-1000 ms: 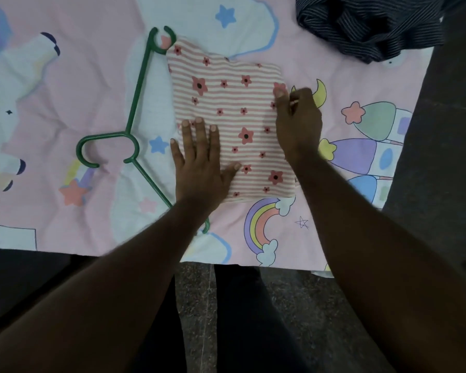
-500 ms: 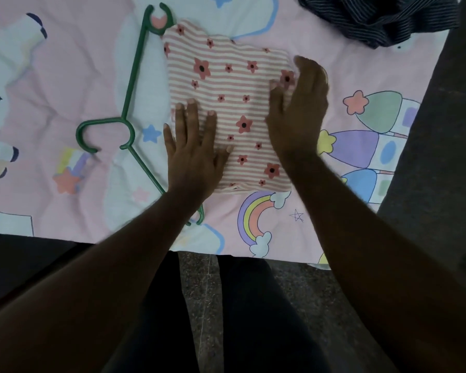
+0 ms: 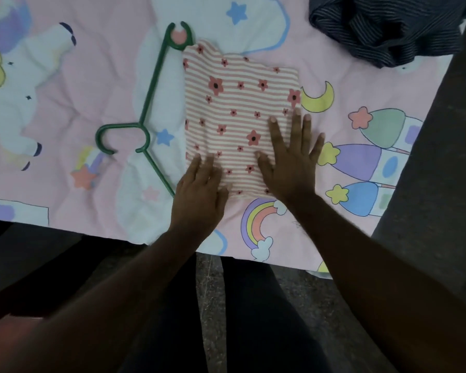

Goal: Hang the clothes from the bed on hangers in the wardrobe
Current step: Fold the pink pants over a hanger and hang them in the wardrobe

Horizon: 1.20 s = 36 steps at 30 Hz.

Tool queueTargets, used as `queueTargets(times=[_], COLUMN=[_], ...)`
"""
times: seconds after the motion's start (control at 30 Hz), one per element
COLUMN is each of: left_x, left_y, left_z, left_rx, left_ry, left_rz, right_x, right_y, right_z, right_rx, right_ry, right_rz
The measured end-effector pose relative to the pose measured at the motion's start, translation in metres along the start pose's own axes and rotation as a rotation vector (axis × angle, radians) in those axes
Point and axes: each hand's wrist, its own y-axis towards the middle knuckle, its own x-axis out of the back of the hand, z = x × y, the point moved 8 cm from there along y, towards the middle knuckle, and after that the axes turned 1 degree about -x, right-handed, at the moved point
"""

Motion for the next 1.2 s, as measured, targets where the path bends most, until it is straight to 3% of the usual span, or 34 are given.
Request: queueTargets(times=[0.1,0.23,0.33,0.53,0.67,0.87,1.03,1.1,1.2], left_x=[0.037,0.025,0.017,0.003,-0.007,-0.008,-0.008,-0.005,0.008], left_y=[0.008,0.020,0.023,0.025,0.029,0.028,0.029,0.029,0.017], left_z=[0.020,0.048,0.059,0.076,0.085,0.087,0.087,0.083,0.069], left_rx=[0.272,0.547,0.623,0.665,0.649,0.614,0.628,0.641,0.627], left_ry=[-0.197,-0.425,-0.468,-0.492,-0.553,-0.623,-0.677,-0.695,-0.651], left_rz=[-0.215,-0.114,-0.035,0.115,0.261,0.261,0.247,0.238,0.113], right_x=[0.016,0.005,-0.013,-0.016,-0.007,-0.011,0.002,0.006,-0.005], right_y=[0.015,0.040,0.073,0.130,0.137,0.055,0.021,0.010,-0.019], right_z=[0.029,0.119,0.151,0.150,0.144,0.096,0.024,0.042,0.089], right_rx=[0.019,0.399,0.522,0.411,0.309,0.382,0.029,0.074,0.320], right_ry=[0.007,0.128,0.017,-0.032,-0.017,-0.074,-0.094,-0.055,0.026], right_rz=[-0.053,0.016,-0.014,-0.081,-0.029,0.005,-0.002,-0.027,0.023])
